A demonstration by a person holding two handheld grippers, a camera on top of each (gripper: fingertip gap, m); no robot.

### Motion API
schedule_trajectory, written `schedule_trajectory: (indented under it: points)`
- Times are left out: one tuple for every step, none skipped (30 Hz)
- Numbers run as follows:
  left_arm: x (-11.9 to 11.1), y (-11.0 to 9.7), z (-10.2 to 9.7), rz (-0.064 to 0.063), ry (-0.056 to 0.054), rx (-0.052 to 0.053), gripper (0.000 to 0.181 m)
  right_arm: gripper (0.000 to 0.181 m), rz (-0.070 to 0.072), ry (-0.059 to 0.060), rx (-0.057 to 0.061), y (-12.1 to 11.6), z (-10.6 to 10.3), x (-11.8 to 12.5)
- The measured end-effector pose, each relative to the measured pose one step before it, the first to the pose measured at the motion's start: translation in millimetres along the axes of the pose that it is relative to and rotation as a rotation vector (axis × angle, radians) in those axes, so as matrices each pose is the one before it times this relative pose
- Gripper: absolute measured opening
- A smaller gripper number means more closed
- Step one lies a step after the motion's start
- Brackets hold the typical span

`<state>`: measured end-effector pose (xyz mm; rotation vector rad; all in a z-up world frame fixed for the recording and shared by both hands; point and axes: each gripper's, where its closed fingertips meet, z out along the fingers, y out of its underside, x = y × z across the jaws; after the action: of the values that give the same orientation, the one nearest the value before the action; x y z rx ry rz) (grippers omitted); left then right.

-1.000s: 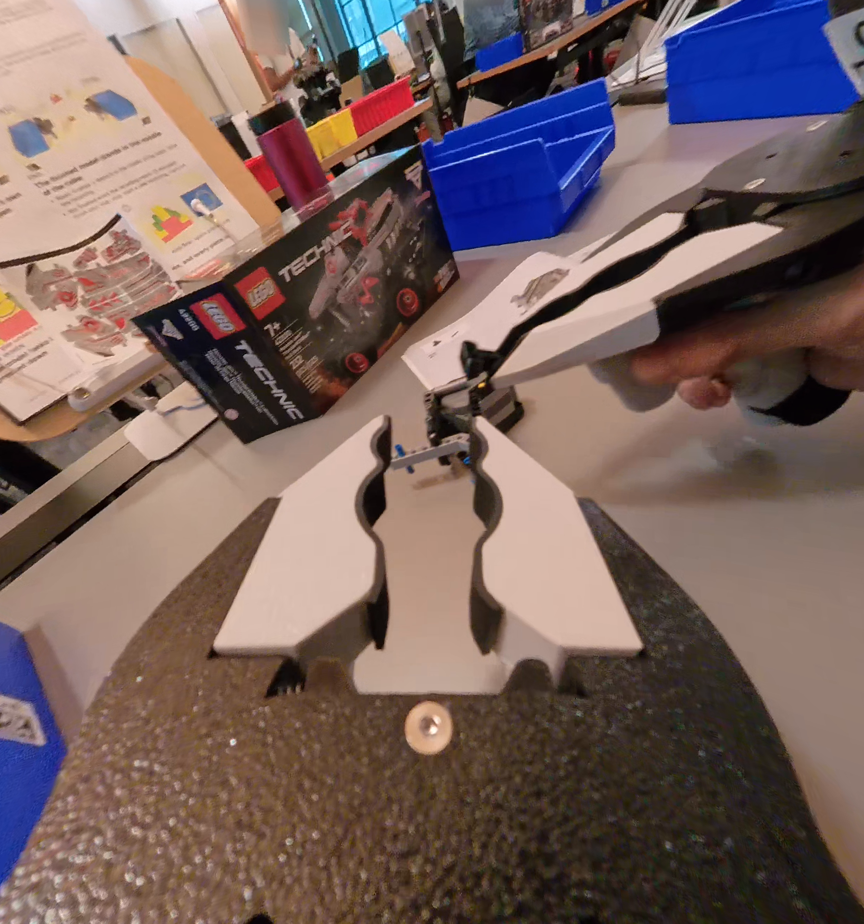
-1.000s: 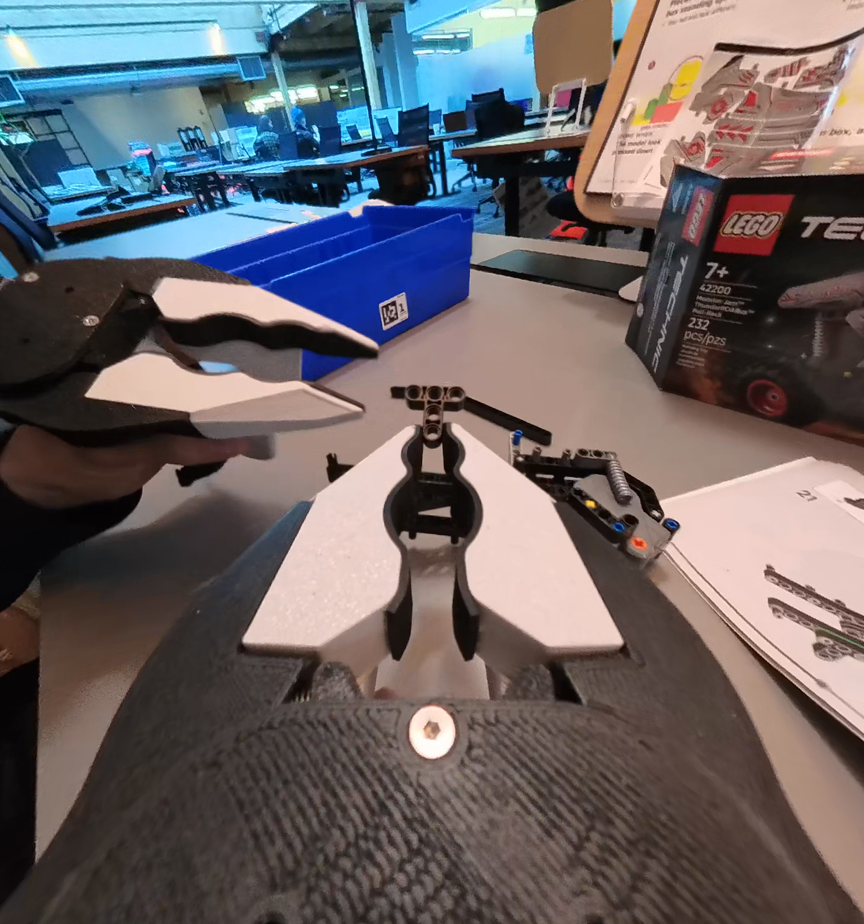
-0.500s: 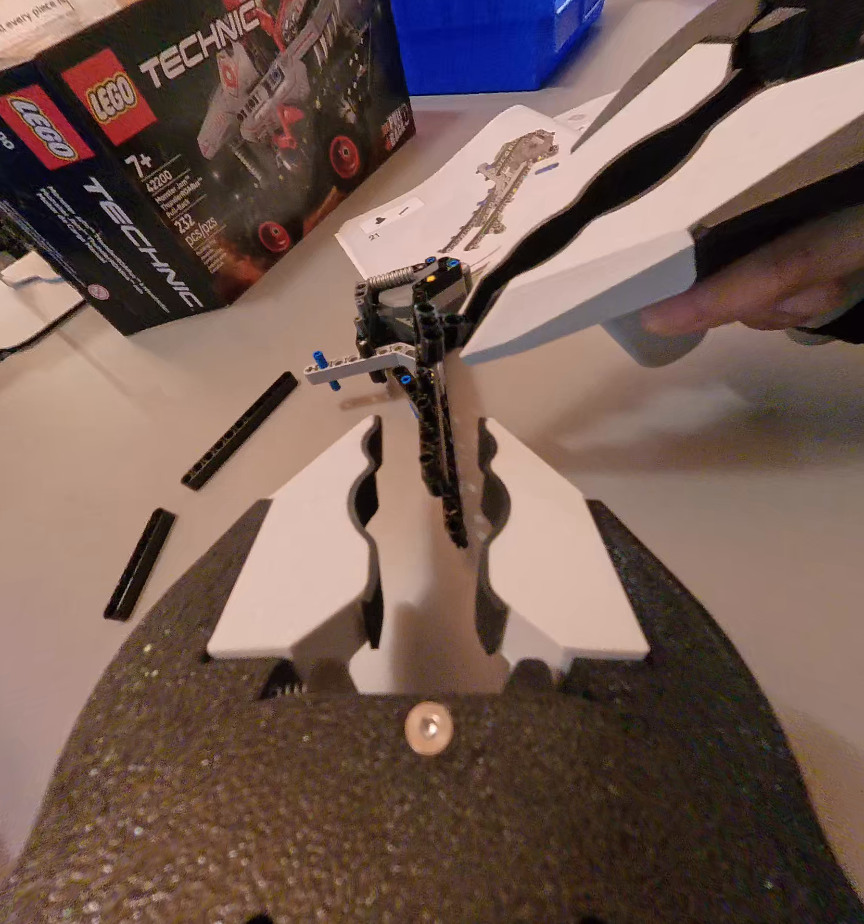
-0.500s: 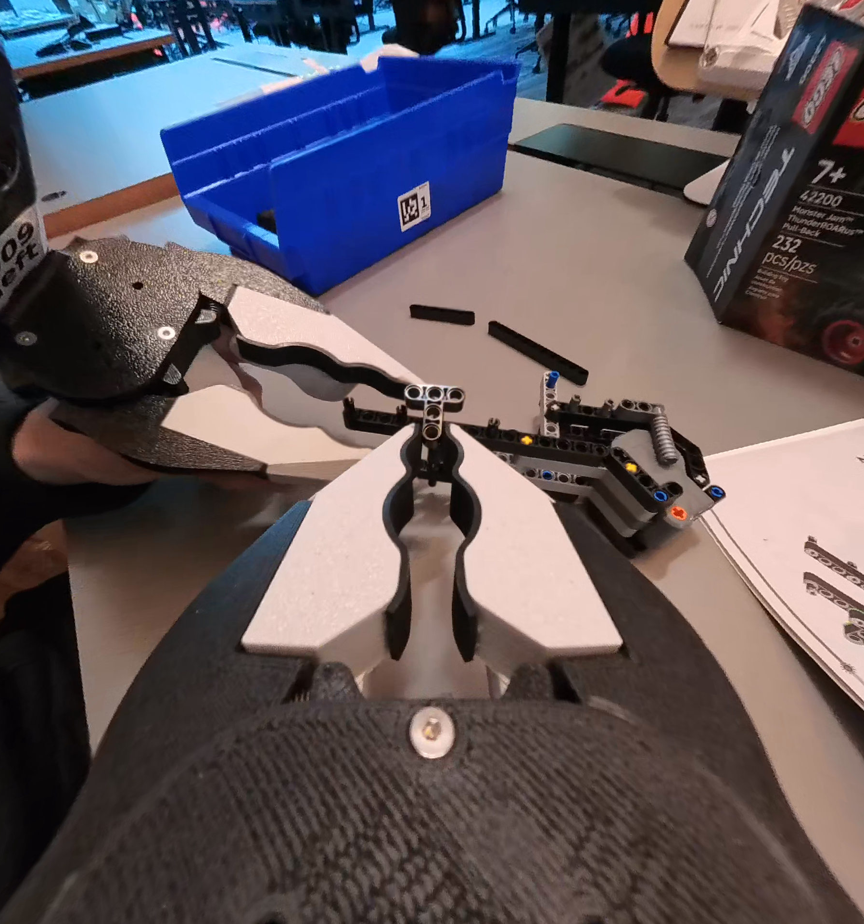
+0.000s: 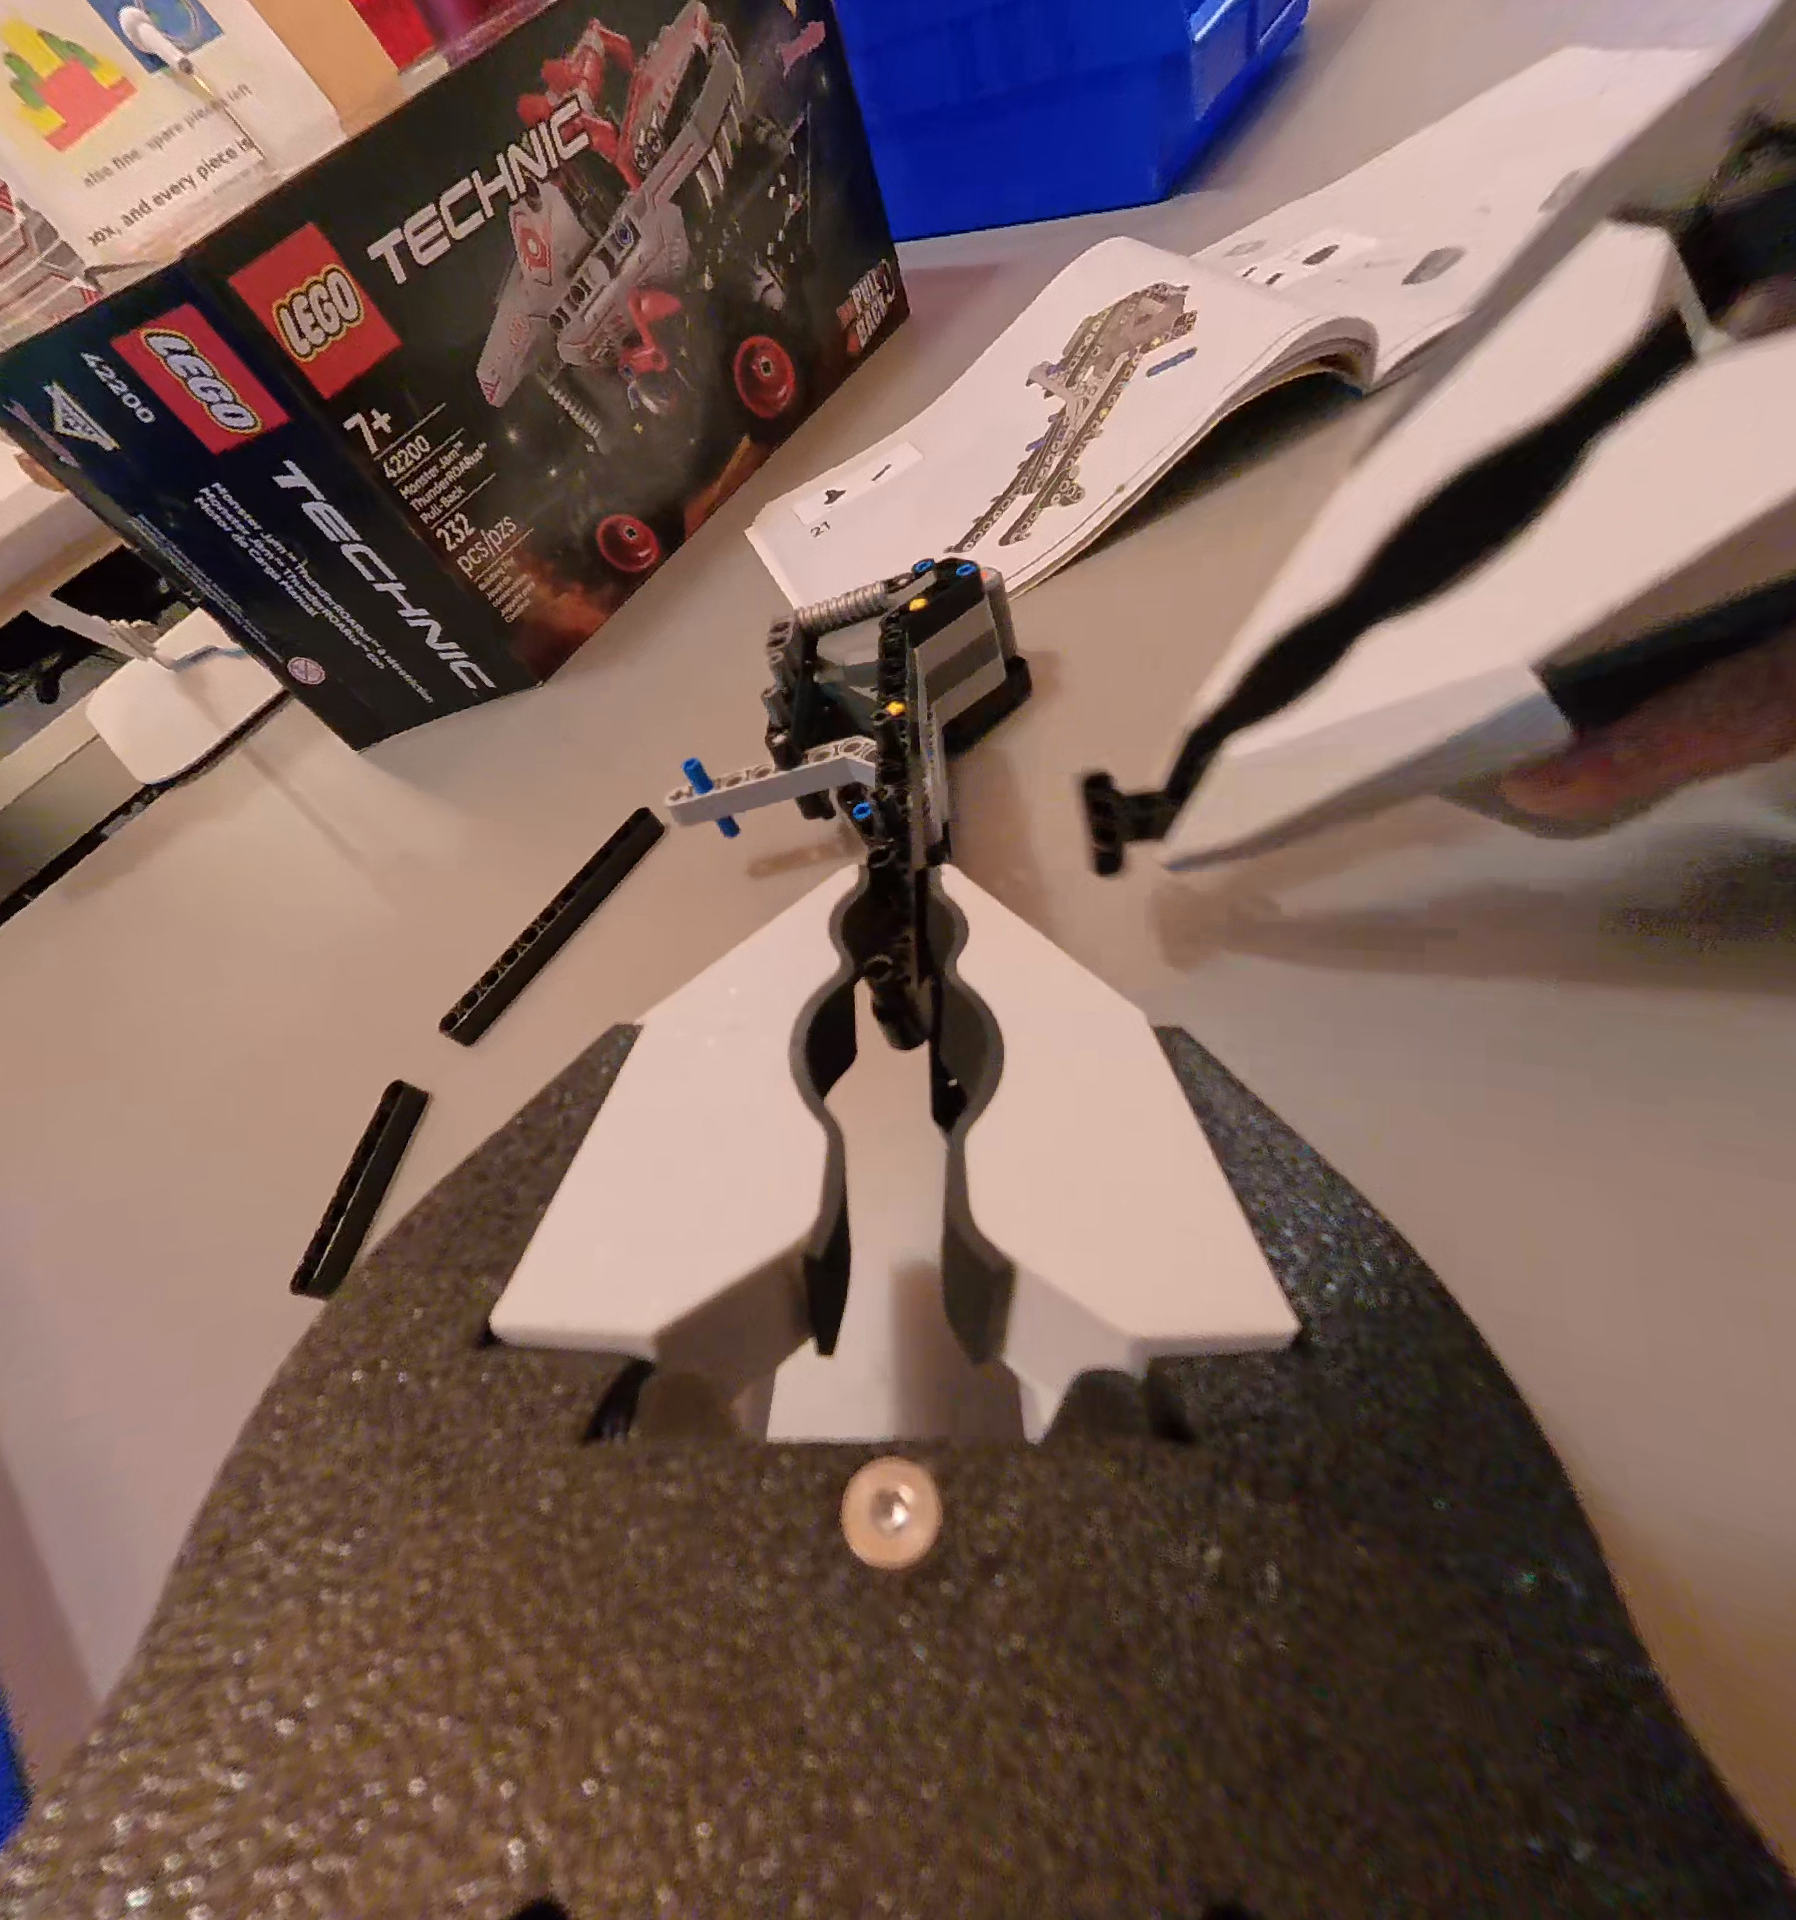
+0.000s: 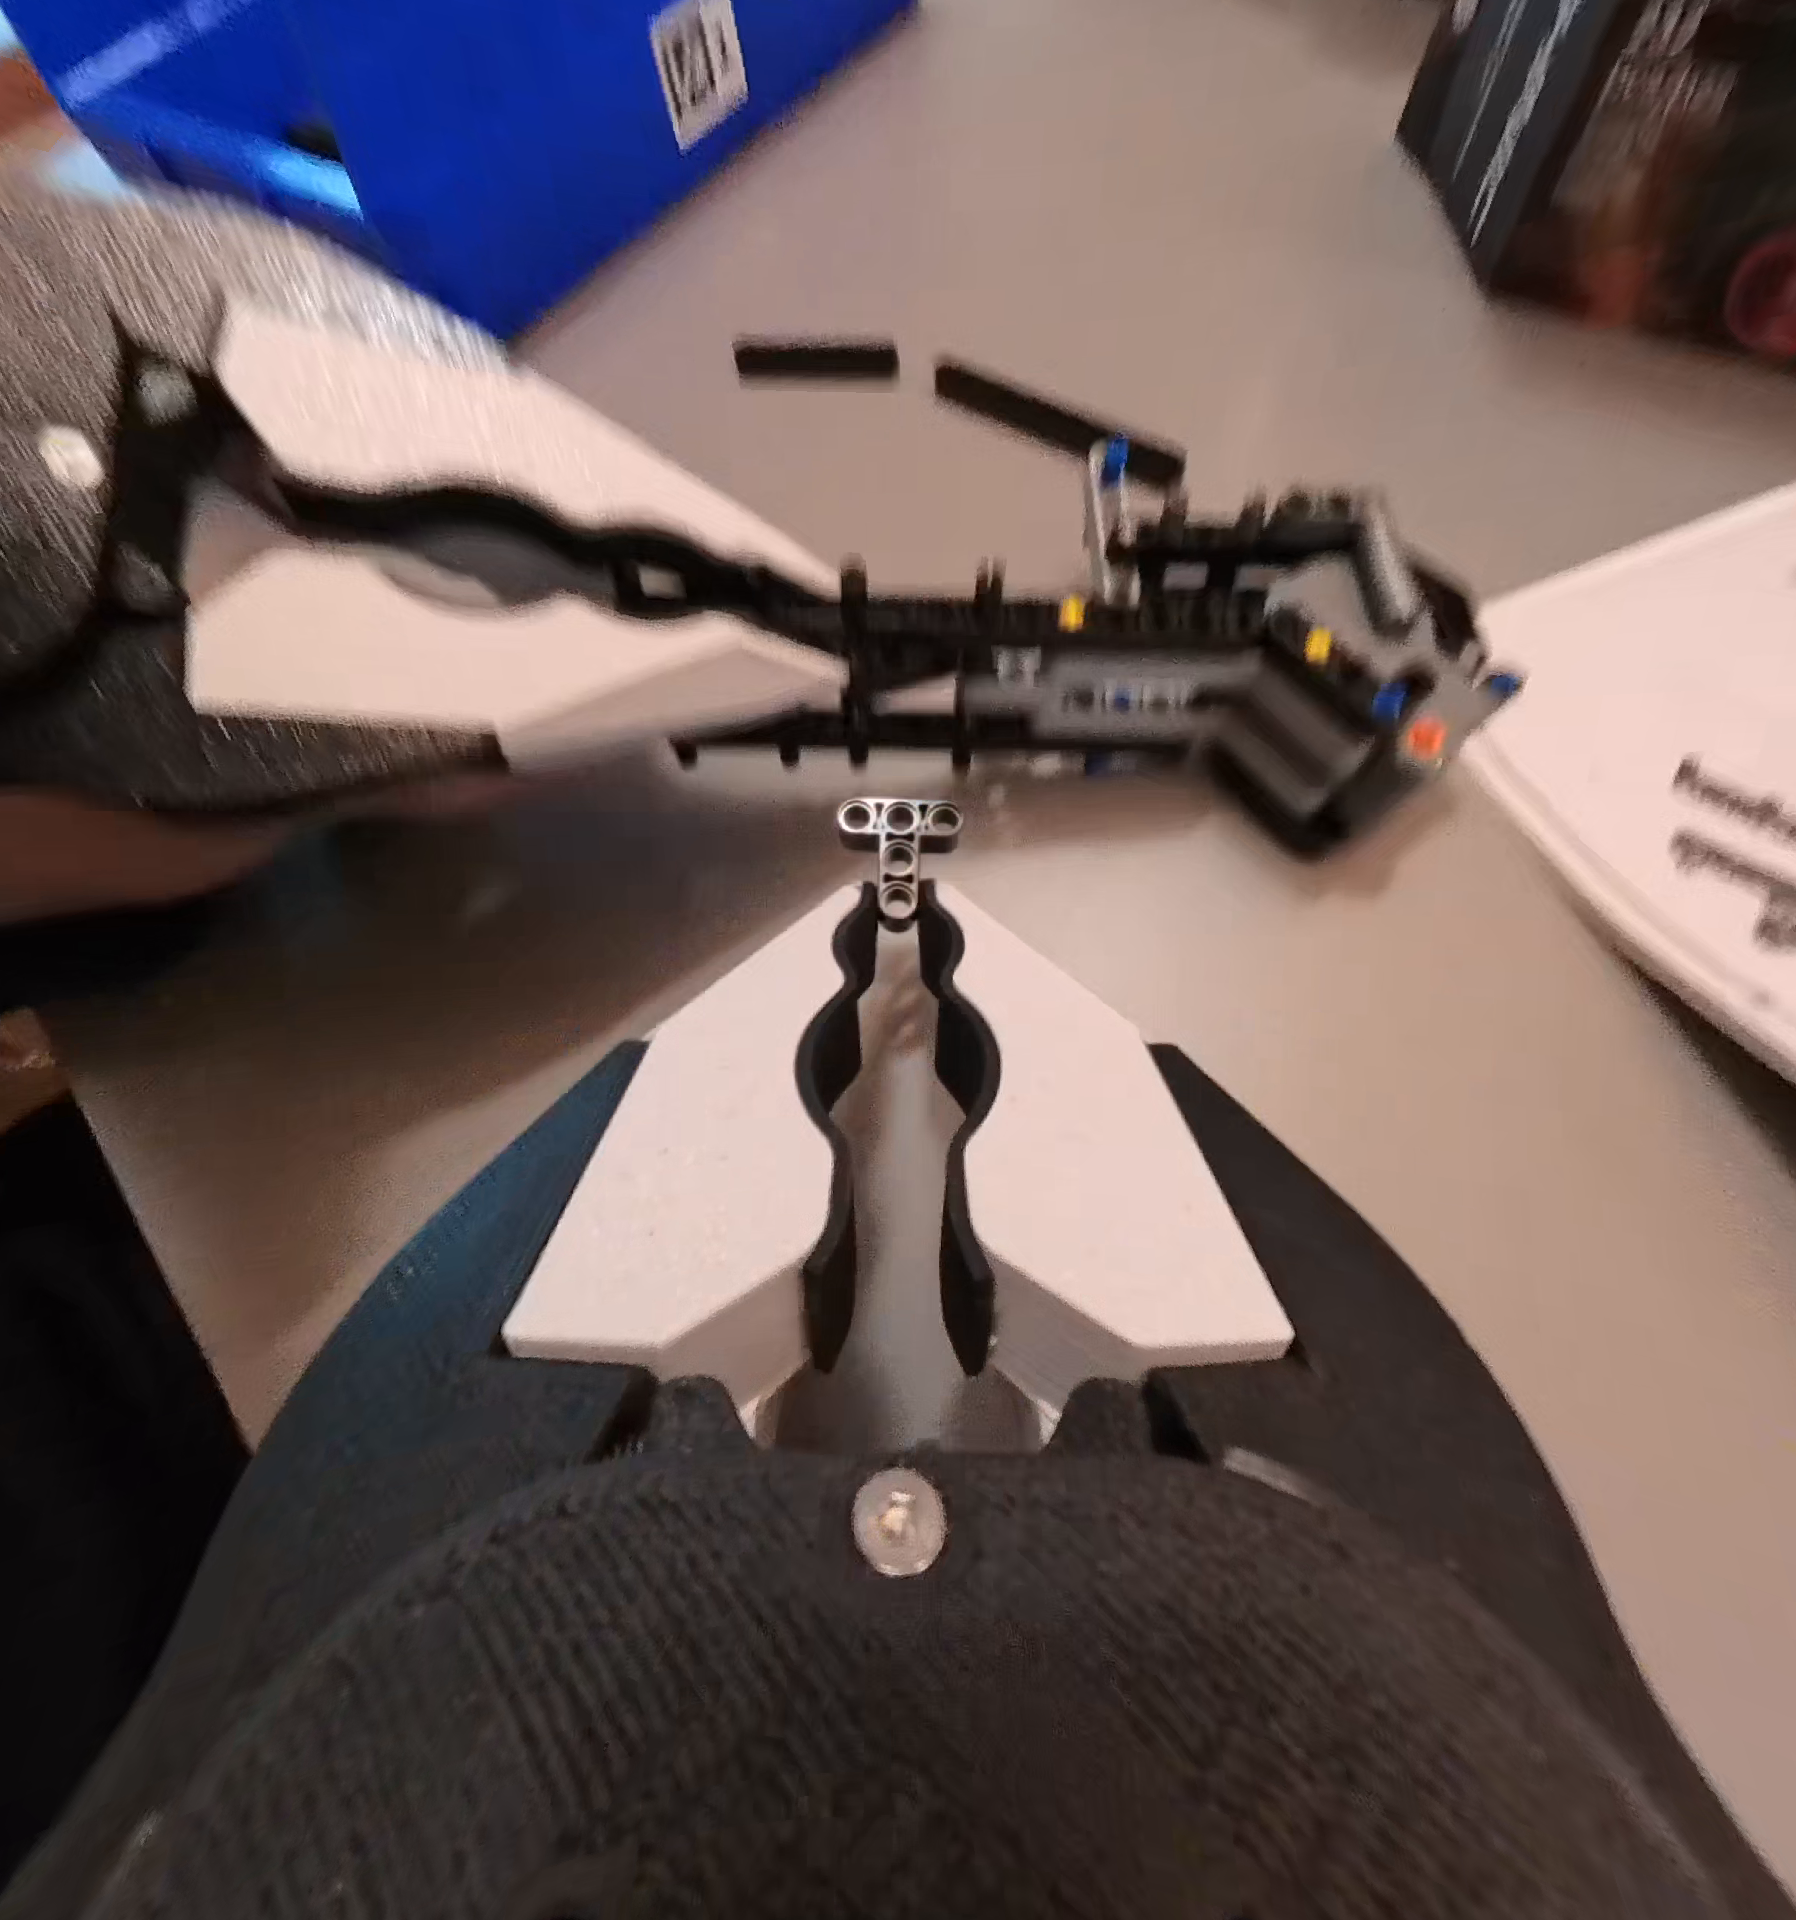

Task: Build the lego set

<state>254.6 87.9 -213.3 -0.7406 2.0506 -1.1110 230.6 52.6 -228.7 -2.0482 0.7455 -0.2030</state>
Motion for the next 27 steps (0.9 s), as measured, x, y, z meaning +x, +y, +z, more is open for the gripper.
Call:
schedule_trajectory:
  points:
    - [-0.21, 0.21, 0.05, -0.0081, 0.0058, -0.0005, 0.006, 0.005, 0.0082, -0.0040, -0.0541, 14.52, 0.18, 0.20]
    - [-0.27, 0.15, -0.01, -0.0099, 0.0061, -0.0002, 0.006, 0.005, 0.0009, 0.0163, -0.0381, 11.36, 0.80, 2.66]
    - [-0.36, 0.05, 0.03, -0.0100, 0.0054, 0.0004, 0.006, 0.005, -0.0056, 0.0229, -0.0137, 5.85, 0.48, 2.57]
    - [-0.25, -0.05, -0.19, -0.0079, 0.0050, 0.0012, 0.006, 0.004, -0.0079, 0.0125, -0.0022, 0.58, -1.47, 0.21]
    - [-0.04, -0.15, 0.02, -0.0051, 0.0040, 0.0017, 0.006, 0.004, -0.0143, 0.0089, -0.0092, 0.60, -0.28, -0.12]
    - [0.09, -0.01, -0.08, -0.0027, 0.0030, 0.0008, 0.006, 0.005, -0.0076, 0.0089, -0.0051, -0.35, 0.49, -0.29]
    - [0.03, -0.06, 0.02, -0.0012, 0.0018, 0.0002, 0.006, 0.013, -0.0073, 0.0076, 0.0032, -1.34, 1.16, -0.69]
    - [0.15, -0.04, -0.08, -0.0003, 0.0011, 0.0007, 0.006, 0.023, -0.0074, 0.0086, 0.0037, -1.69, 1.64, -0.68]
    - [0.26, -0.27, -0.14, 0.0000, 0.0022, 0.0022, 0.006, 0.026, -0.0095, 0.0133, 0.0007, -1.35, 1.92, 0.19]
    - [0.26, -0.39, -0.39, -0.0007, 0.0027, 0.0036, 0.006, 0.026, -0.0139, 0.0168, -0.0018, -1.28, 1.99, 0.81]
    - [0.14, -0.38, -0.19, -0.0017, 0.0027, 0.0032, 0.006, 0.025, -0.0154, 0.0156, -0.0029, -1.10, 1.80, 0.78]
    - [0.02, 0.01, -0.01, -0.0023, 0.0026, 0.0001, 0.006, 0.024, -0.0065, 0.0130, 0.0007, -1.42, 1.34, 0.56]
    - [0.12, 0.00, -0.07, -0.0025, 0.0028, 0.0004, 0.006, 0.026, 0.0038, 0.0136, -0.0009, -1.12, 1.15, 1.27]
    - [0.02, -0.06, 0.05, -0.0022, 0.0022, 0.0003, 0.006, 0.029, 0.0084, 0.0162, -0.0016, -0.64, 0.72, 2.36]
    - [0.09, -0.08, -0.14, -0.0015, 0.0016, 0.0008, 0.006, 0.033, 0.0042, 0.0116, -0.0033, -0.36, 0.39, 1.92]
    - [0.14, -0.20, -0.21, -0.0008, 0.0014, 0.0020, 0.006, 0.033, -0.0032, 0.0033, -0.0041, -0.02, 0.06, 0.52]
    - [0.08, -0.41, -0.19, -0.0007, 0.0012, 0.0028, 0.006, 0.034, -0.0085, -0.0011, -0.0030, -0.06, -0.18, -0.37]
    - [0.01, -0.10, -0.13, -0.0012, 0.0012, 0.0010, 0.006, 0.034, -0.0158, -0.0072, 0.0012, -0.24, 0.07, -1.38]
    - [0.15, -0.01, 0.01, -0.0014, 0.0019, 0.0005, 0.006, 0.033, -0.0185, -0.0059, 0.0049, -0.43, 0.10, -1.07]
    - [0.20, -0.13, -0.02, -0.0012, 0.0025, 0.0008, 0.006, 0.031, -0.0142, -0.0098, 0.0064, -0.40, 0.30, -0.94]
    - [0.06, -0.11, -0.13, -0.0017, 0.0013, 0.0010, 0.006, 0.025, -0.0065, -0.0263, 0.0037, -0.10, 0.40, -2.77]
    - [0.00, -0.10, 0.03, -0.0016, 0.0013, 0.0004, 0.006, 0.022, 0.0010, -0.0239, 0.0027, -0.03, 0.30, -2.24]
    - [0.09, -0.05, -0.06, -0.0013, 0.0016, 0.0002, 0.006, 0.021, -0.0032, -0.0071, 0.0031, 0.15, -0.09, 0.26]
    - [0.07, -0.02, -0.08, -0.0013, 0.0015, -0.0001, 0.006, 0.021, 0.0004, -0.0043, 0.0050, 0.29, -0.25, 0.74]
    - [0.02, 0.03, 0.08, -0.0009, 0.0011, -0.0002, 0.006, 0.021, 0.0063, -0.0105, 0.0042, 0.08, 0.04, -0.02]
    - [0.17, 0.01, 0.00, -0.0005, 0.0010, -0.0001, 0.006, 0.021, 0.0083, -0.0083, -0.0020, 0.20, -0.03, -0.14]
    - [0.12, -0.07, 0.01, -0.0002, 0.0013, -0.0003, 0.006, 0.021, -0.0020, -0.0032, 0.0001, 0.10, -0.12, -0.56]
